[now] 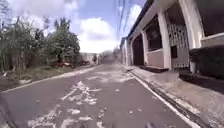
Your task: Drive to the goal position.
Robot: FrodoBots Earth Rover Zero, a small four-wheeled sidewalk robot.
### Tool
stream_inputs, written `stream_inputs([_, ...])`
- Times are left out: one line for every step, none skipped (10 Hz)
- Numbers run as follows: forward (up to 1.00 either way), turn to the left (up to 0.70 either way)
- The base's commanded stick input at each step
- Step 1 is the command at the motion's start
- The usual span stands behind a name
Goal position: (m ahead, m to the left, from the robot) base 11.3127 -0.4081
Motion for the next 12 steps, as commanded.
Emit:
stream_inputs([0.7,0.0])
stream_inputs([0.7,0.0])
stream_inputs([0.7,0.0])
stream_inputs([0.7,0.0])
stream_inputs([0.7,0.0])
stream_inputs([0.34,0.0])
stream_inputs([0.0,0.0])
stream_inputs([0.0,0.0])
stream_inputs([0.0,0.0])
stream_inputs([0.0,0.0])
stream_inputs([0.0,0.0])
stream_inputs([0.0,0.0])
